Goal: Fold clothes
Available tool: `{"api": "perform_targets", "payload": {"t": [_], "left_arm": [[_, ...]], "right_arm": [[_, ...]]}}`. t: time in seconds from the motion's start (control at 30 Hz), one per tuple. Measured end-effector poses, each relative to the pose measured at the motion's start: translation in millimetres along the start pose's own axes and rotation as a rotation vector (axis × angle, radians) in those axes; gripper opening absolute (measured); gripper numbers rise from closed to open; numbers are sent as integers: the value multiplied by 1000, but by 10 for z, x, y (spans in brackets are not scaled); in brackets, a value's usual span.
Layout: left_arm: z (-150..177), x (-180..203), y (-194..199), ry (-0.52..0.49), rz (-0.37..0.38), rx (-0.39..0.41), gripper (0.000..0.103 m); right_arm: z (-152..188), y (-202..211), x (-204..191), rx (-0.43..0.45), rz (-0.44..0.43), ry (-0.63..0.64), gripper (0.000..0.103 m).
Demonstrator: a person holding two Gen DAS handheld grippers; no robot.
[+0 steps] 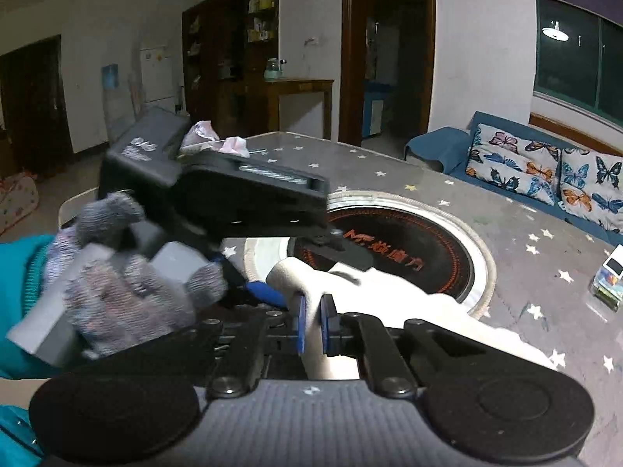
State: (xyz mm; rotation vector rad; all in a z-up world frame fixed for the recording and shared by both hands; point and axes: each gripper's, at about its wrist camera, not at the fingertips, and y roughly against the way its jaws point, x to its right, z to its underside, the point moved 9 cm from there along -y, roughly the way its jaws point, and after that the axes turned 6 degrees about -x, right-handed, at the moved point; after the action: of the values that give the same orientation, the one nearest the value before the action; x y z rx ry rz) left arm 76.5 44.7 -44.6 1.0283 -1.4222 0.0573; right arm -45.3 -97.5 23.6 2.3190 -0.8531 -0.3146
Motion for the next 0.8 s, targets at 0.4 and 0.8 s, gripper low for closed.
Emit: {"api": "perform_targets", "payload": {"t": [0.4, 0.8], "left_arm": [[59, 8, -91, -144, -103, 12, 24], [160, 103, -131, -313, -203, 14, 29]], "right_arm": [[240, 203, 400, -7, 48, -146, 17], [836, 409, 1977, -42, 334, -508, 40]]}}
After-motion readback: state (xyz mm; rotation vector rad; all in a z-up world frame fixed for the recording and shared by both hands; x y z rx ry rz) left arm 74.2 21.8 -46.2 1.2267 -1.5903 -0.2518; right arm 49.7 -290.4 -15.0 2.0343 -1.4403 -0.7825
